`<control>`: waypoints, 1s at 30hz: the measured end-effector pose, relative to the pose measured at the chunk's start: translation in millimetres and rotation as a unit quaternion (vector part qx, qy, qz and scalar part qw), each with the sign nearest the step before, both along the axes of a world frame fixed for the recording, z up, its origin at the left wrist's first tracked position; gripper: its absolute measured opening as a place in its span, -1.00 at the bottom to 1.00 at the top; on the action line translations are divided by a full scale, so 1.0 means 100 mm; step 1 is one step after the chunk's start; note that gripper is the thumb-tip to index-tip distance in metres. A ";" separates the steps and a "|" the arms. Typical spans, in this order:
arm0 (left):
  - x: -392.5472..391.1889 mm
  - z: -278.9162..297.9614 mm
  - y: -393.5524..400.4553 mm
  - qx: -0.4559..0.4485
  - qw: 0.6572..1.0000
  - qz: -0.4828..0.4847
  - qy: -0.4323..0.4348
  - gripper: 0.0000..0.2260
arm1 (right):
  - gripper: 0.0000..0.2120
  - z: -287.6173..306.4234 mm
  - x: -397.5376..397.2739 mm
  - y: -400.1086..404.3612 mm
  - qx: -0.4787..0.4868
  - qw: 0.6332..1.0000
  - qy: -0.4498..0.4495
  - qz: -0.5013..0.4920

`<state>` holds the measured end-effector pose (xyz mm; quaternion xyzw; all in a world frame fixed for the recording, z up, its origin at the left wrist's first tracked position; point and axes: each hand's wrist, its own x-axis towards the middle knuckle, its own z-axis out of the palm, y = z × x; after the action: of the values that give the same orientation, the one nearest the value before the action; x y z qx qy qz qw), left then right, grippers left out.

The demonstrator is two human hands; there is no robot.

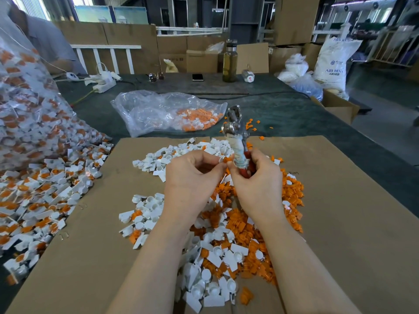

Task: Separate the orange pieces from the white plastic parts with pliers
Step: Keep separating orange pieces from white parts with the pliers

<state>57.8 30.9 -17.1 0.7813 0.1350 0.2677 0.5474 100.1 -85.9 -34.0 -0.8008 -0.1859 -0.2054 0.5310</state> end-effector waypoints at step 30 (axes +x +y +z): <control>-0.01 0.00 0.21 -0.173 0.982 0.003 -0.078 -0.93 | -0.86 0.11 0.05 -0.19 -0.130 0.960 0.155 0.192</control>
<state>57.3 52.0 -16.6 0.6509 0.1385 0.3021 0.6826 105.3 -104.7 -23.5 -0.8343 -0.2767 0.0528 0.4739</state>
